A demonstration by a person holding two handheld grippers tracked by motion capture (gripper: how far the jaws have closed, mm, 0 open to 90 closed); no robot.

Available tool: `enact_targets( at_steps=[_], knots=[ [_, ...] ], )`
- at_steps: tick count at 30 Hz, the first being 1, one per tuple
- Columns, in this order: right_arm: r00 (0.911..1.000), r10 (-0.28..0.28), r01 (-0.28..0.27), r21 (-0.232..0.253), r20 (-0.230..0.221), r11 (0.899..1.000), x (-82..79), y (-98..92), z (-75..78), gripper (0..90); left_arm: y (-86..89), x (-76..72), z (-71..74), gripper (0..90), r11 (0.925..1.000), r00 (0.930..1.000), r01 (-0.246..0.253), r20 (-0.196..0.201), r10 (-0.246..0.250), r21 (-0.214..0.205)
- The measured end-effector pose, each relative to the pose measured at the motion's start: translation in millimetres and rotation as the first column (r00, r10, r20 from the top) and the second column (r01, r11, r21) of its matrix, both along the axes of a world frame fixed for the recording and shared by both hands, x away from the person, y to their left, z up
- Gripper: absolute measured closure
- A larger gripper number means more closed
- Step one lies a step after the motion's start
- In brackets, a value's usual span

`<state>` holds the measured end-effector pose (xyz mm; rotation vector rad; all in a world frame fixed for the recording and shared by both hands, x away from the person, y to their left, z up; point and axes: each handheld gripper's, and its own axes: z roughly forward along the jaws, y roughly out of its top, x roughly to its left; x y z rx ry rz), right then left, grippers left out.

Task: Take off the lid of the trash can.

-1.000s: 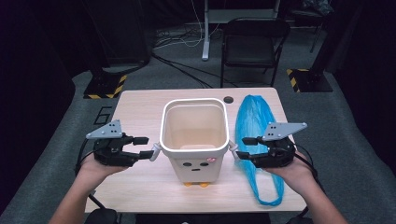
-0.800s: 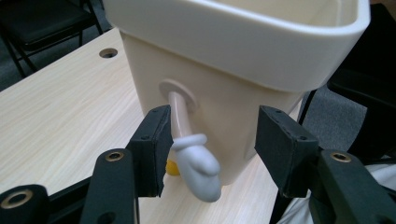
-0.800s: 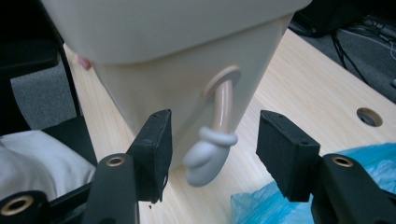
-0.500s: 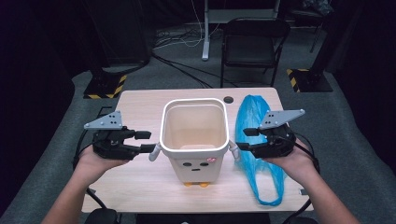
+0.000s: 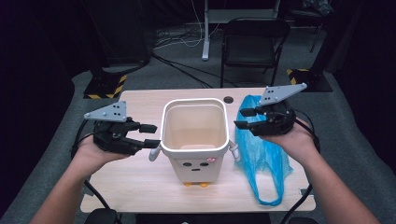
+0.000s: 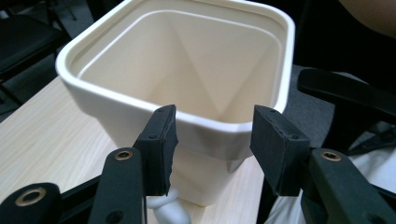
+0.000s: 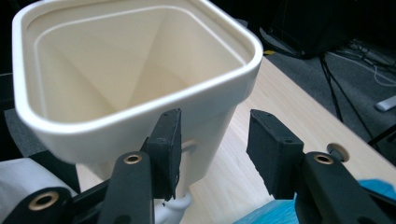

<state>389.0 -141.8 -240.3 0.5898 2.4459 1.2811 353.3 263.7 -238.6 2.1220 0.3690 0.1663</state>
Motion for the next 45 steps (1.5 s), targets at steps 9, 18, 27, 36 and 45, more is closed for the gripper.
enact_targets(
  at_steps=[9, 18, 27, 36, 45],
  knots=[
    [0.9980, 0.060, -0.057, -0.116, 0.021, 0.992, 20.8, 19.5, 18.3, 51.4, -20.1, 1.9, 9.0, 48.3, 0.9952, 0.9970, 0.077, 0.003, -0.078, 0.059],
    [0.9931, 0.117, -0.115, -0.159, 0.001, 0.981, 39.0, 41.7, 25.5, 53.6, -36.6, 1.1, 11.1, 51.5, 0.9851, 0.9897, 0.142, -0.027, -0.140, 0.097],
    [0.9935, 0.111, -0.114, -0.181, -0.024, 0.977, 59.6, 58.9, 21.2, 54.5, -47.6, 4.7, 7.6, 53.4, 0.9780, 0.9838, 0.177, -0.047, -0.173, 0.110],
    [0.9926, 0.099, -0.110, -0.176, -0.069, 0.978, 82.6, 66.6, 8.6, 55.6, -61.8, 8.0, -0.5, 59.7, 0.9687, 0.9728, 0.222, -0.092, -0.212, 0.111],
    [0.9891, 0.100, -0.116, -0.161, -0.109, 0.980, 95.5, 72.0, 1.6, 60.3, -70.5, 10.2, -7.1, 65.7, 0.9600, 0.9657, 0.250, -0.104, -0.238, 0.126]
  ],
)
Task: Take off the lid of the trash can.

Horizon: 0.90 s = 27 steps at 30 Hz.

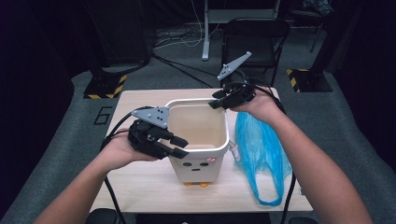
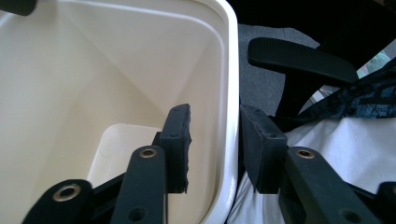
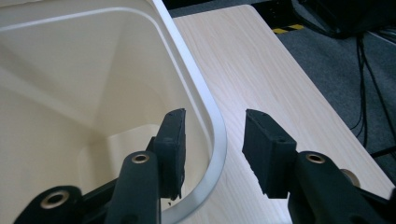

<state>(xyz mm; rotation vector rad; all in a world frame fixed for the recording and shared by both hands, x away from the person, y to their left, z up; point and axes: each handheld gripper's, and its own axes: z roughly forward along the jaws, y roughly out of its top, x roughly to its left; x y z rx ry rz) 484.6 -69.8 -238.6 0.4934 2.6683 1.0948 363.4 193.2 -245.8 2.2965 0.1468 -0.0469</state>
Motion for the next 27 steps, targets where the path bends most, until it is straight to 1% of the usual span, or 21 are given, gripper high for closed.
enact_targets(
  at_steps=[1, 3, 5, 8, 11, 12, 16, 19, 22, 24, 25, 27],
  knots=[
    [1.0000, 0.000, 0.000, 0.000, 0.000, 1.000, 0.0, 0.0, 0.0, 60.3, -0.7, 0.3, -0.5, 65.7, 0.9999, 1.0000, 0.005, -0.001, -0.005, 0.009],
    [0.9997, 0.012, -0.012, -0.006, -0.020, 1.000, 3.1, 3.0, -3.3, 62.7, -2.0, 0.3, -1.6, 70.8, 0.9999, 0.9999, 0.010, -0.010, -0.010, 0.012],
    [0.9995, 0.015, -0.015, -0.013, -0.028, 1.000, 4.2, 5.4, -5.2, 65.6, -3.0, -0.4, -1.8, 74.6, 0.9998, 0.9996, 0.017, -0.022, -0.017, 0.007],
    [0.9987, 0.025, -0.026, -0.018, -0.045, 1.000, 5.7, 9.0, -7.3, 70.3, -3.3, 0.8, -2.3, 76.8, 0.9998, 0.9988, 0.019, -0.045, -0.018, 0.005],
    [0.9981, 0.028, -0.029, -0.016, -0.054, 0.999, 6.6, 11.3, -8.2, 72.2, -3.1, 1.6, -2.6, 77.8, 0.9997, 0.9983, 0.023, -0.054, -0.023, 0.003],
    [0.9980, 0.022, -0.023, -0.018, -0.059, 1.000, 7.5, 11.9, -7.6, 74.4, -2.9, 1.4, -2.4, 79.7, 0.9996, 0.9982, 0.027, -0.053, -0.026, 0.003],
    [0.9977, 0.022, -0.023, -0.015, -0.065, 1.000, 8.4, 10.6, -6.8, 76.7, -3.6, -0.7, -0.8, 80.8, 0.9988, 0.9988, 0.045, -0.023, -0.045, 0.018],
    [0.9975, 0.021, -0.022, -0.013, -0.068, 1.000, 8.5, 10.0, -6.6, 77.3, -4.3, -0.1, 1.2, 81.1, 0.9980, 0.9983, 0.055, -0.018, -0.054, 0.032],
    [0.9971, 0.022, -0.023, -0.007, -0.072, 1.000, 8.7, 9.5, -5.8, 77.7, -4.1, 0.4, 2.7, 82.0, 0.9980, 0.9980, 0.059, -0.024, -0.058, 0.025],
    [0.9970, 0.027, -0.026, 0.012, -0.073, 1.000, 9.7, 7.0, -3.3, 78.2, -2.7, 0.8, 5.3, 82.0, 0.9978, 0.9980, 0.061, -0.018, -0.061, 0.024],
    [0.9965, 0.026, -0.024, 0.027, -0.080, 0.999, 10.0, 5.1, -1.5, 78.1, -2.1, 0.5, 6.4, 82.0, 0.9980, 0.9981, 0.060, -0.017, -0.059, 0.019],
    [0.9961, 0.029, -0.025, 0.048, -0.083, 0.999, 10.5, 2.6, 1.6, 77.7, -2.1, 0.6, 9.0, 82.0, 0.9972, 0.9977, 0.068, -0.008, -0.068, 0.030]
  ],
)
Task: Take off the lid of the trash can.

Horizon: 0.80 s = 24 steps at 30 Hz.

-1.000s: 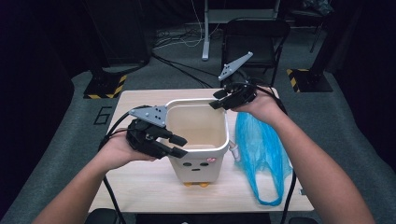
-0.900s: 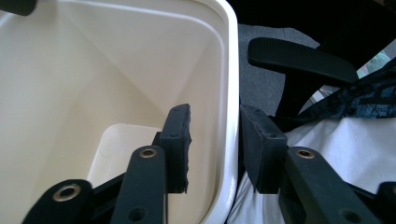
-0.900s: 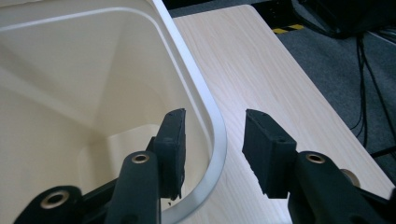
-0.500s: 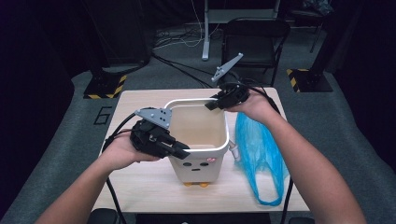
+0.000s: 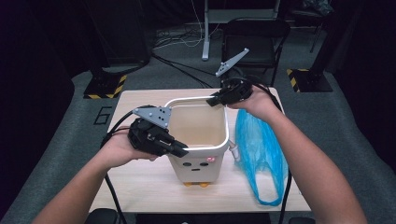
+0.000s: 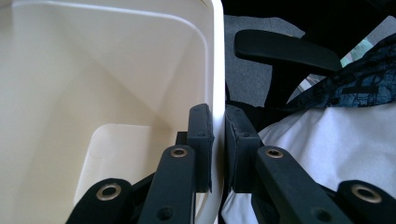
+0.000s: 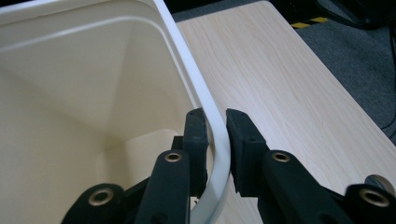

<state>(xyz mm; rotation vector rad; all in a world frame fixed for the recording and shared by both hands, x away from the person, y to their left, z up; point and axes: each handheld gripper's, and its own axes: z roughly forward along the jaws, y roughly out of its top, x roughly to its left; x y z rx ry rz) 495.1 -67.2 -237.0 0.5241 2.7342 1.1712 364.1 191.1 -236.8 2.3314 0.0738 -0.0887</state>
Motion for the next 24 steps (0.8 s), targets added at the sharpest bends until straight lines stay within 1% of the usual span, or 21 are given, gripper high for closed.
enact_targets(
  at_steps=[1, 3, 6, 7, 10, 15, 16, 17, 19, 20, 21, 23, 24],
  knots=[
    [0.9999, 0.005, -0.004, -0.011, 0.012, 1.000, -1.5, 0.8, 3.0, 77.8, -1.1, -0.3, 2.0, 82.1, 0.9998, 0.9998, 0.013, 0.014, -0.013, 0.015],
    [0.9998, 0.003, -0.003, -0.024, 0.019, 1.000, -2.8, 2.3, 5.8, 78.0, -1.7, -0.6, 5.0, 82.3, 0.9995, 0.9994, 0.023, 0.025, -0.023, 0.020],
    [0.9998, 0.003, -0.003, -0.024, 0.021, 1.000, -3.1, 2.9, 8.5, 78.1, -0.7, 0.0, 8.8, 82.6, 0.9993, 0.9991, 0.031, 0.030, -0.032, 0.020],
    [0.9996, 0.005, -0.004, -0.022, 0.028, 1.000, -3.3, 2.8, 10.0, 78.2, -0.1, -0.1, 10.4, 82.6, 0.9994, 0.9992, 0.031, 0.025, -0.031, 0.012],
    [0.9993, 0.009, -0.009, -0.005, 0.036, 1.000, -4.9, 3.0, 13.9, 78.4, 2.2, -0.6, 16.9, 82.9, 0.9993, 0.9989, 0.037, 0.029, -0.037, 0.008],
    [0.9989, 0.012, -0.012, 0.000, 0.044, 1.000, -6.2, 3.1, 15.8, 78.5, 2.4, -1.9, 22.8, 83.1, 0.9987, 0.9978, 0.047, 0.046, -0.048, 0.019],
    [0.9984, 0.011, -0.012, 0.015, 0.055, 1.000, -7.2, 2.3, 18.9, 78.3, 2.5, -2.4, 24.2, 83.2, 0.9985, 0.9971, 0.051, 0.055, -0.052, 0.020],
    [0.9984, 0.011, -0.012, 0.015, 0.055, 1.000, -7.2, 2.3, 18.9, 78.3, 3.1, -2.4, 25.6, 83.2, 0.9984, 0.9968, 0.054, 0.058, -0.055, 0.020],
    [0.9977, 0.012, -0.014, 0.034, 0.067, 0.999, -8.5, 1.2, 23.5, 78.1, 4.8, -2.3, 29.0, 83.3, 0.9982, 0.9962, 0.058, 0.065, -0.059, 0.012],
    [0.9969, 0.010, -0.014, 0.046, 0.078, 0.999, -9.6, 0.5, 28.1, 77.9, 5.9, -2.8, 31.7, 83.3, 0.9982, 0.9958, 0.059, 0.071, -0.059, 0.007],
    [0.9969, 0.010, -0.014, 0.046, 0.078, 0.999, -9.6, 0.5, 28.1, 77.9, 5.9, -2.8, 31.7, 83.2, 0.9982, 0.9958, 0.059, 0.071, -0.059, 0.007],
    [0.9960, 0.013, -0.017, 0.052, 0.088, 0.999, -11.7, 0.7, 33.4, 77.8, 6.9, -3.5, 35.0, 83.4, 0.9979, 0.9952, 0.065, 0.073, -0.065, 0.009],
    [0.9960, 0.013, -0.017, 0.052, 0.088, 0.999, -11.7, 0.7, 33.4, 77.8, 7.1, -4.0, 36.5, 83.4, 0.9975, 0.9943, 0.070, 0.080, -0.071, 0.014]
  ],
)
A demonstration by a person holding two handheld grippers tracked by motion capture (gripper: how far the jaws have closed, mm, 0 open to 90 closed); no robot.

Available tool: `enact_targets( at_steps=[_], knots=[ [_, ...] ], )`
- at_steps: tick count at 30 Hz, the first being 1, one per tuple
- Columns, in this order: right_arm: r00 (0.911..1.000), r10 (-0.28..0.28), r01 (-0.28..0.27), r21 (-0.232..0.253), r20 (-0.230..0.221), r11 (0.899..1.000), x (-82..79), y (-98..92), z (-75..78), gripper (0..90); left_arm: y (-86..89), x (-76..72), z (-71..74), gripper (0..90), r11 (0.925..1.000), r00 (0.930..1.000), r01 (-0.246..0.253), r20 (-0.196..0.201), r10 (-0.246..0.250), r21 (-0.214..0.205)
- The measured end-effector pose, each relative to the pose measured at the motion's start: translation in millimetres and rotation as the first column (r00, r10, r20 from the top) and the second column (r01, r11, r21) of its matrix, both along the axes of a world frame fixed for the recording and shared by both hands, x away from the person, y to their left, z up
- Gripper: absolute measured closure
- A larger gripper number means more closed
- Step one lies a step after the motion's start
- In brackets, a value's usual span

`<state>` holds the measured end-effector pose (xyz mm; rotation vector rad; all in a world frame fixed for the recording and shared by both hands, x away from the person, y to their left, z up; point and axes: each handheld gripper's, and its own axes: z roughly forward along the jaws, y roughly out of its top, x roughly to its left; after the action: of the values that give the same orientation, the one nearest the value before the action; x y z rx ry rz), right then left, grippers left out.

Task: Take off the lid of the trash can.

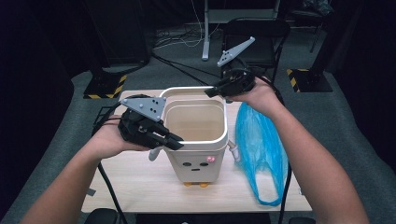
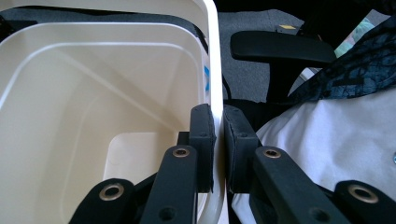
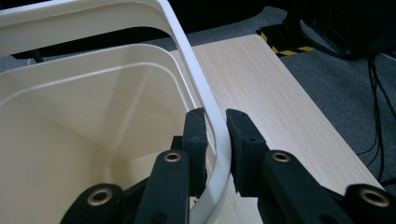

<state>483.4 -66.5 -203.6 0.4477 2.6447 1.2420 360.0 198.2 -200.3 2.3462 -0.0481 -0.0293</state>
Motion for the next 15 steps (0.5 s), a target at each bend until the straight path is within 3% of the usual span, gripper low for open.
enact_targets(
  at_steps=[3, 9, 15],
  knots=[
    [0.9999, 0.012, -0.011, -0.005, 0.006, 1.000, -3.5, 2.1, 1.6, 77.8, -0.9, -4.8, 3.3, 83.9, 0.9998, 0.9999, 0.007, 0.011, -0.007, 0.020],
    [0.9997, 0.023, -0.023, -0.006, -0.005, 1.000, -4.5, 4.3, -1.4, 77.8, 1.4, -8.8, 4.7, 84.0, 0.9998, 0.9999, 0.002, 0.012, -0.003, 0.020],
    [0.9995, 0.029, -0.029, 0.003, -0.013, 1.000, -5.1, 6.5, -1.5, 75.2, 6.2, -14.0, 7.8, 84.1, 0.9999, 0.9980, -0.001, 0.064, 0.000, 0.017]
  ],
)
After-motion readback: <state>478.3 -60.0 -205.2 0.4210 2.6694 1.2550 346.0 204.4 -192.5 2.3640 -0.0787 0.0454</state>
